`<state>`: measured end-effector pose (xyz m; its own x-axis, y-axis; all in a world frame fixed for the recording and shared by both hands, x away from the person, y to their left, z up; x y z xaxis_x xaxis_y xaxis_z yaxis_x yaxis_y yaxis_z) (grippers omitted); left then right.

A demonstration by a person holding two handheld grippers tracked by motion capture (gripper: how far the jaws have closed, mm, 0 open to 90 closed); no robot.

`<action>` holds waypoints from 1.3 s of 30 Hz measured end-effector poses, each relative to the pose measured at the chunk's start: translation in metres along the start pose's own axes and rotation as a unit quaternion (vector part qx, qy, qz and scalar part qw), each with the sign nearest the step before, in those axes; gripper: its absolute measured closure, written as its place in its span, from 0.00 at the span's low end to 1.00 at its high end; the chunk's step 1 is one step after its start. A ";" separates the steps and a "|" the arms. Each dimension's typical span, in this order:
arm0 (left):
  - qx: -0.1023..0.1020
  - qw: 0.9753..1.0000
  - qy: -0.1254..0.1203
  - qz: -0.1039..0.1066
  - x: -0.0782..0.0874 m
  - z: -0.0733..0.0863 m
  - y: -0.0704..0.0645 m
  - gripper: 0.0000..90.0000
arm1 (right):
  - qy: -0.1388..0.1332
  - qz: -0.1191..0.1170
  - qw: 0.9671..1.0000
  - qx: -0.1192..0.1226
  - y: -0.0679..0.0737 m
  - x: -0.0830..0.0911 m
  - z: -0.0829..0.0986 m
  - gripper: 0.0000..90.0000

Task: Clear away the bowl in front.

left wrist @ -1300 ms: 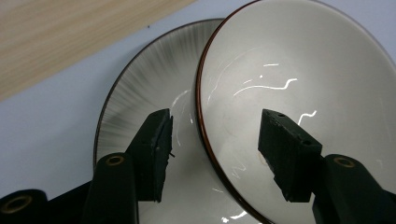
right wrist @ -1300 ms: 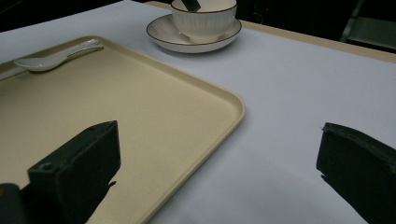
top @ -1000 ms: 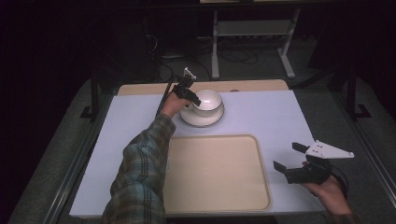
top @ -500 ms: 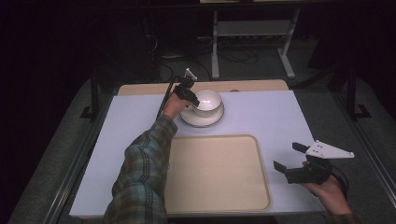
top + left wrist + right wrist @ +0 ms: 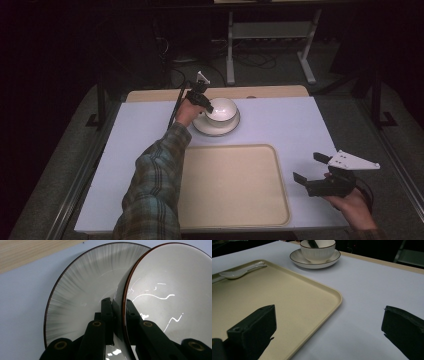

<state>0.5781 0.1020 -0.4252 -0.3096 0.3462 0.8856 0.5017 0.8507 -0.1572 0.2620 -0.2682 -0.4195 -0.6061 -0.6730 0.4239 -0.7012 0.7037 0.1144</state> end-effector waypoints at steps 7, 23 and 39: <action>-0.005 1.000 -0.008 0.002 0.002 0.000 -0.001 0.92 | 0.001 0.001 1.000 -0.001 0.000 0.000 0.000 0.00; -0.027 0.999 -0.030 0.028 0.026 -0.001 -0.007 0.92 | 0.000 0.001 1.000 -0.002 -0.001 0.000 0.000 0.00; -0.053 0.997 -0.027 0.049 0.071 0.038 -0.014 0.92 | 0.003 0.000 1.000 0.000 0.000 -0.002 0.000 0.00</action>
<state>0.5183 0.1303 -0.3764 -0.2963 0.4485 0.8432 0.6130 0.7663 -0.1922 0.2628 -0.2669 -0.4203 -0.6042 -0.6713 0.4293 -0.7011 0.7039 0.1140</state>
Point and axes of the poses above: each handheld gripper's, and its own axes: x roughly backward along the jaws, z roughly out of its underside, y roughly to its left, the point moved 2 cm from there along -x, roughly forward along the jaws, and after that the axes turned 7 degrees about -z, right-handed, at the moved point
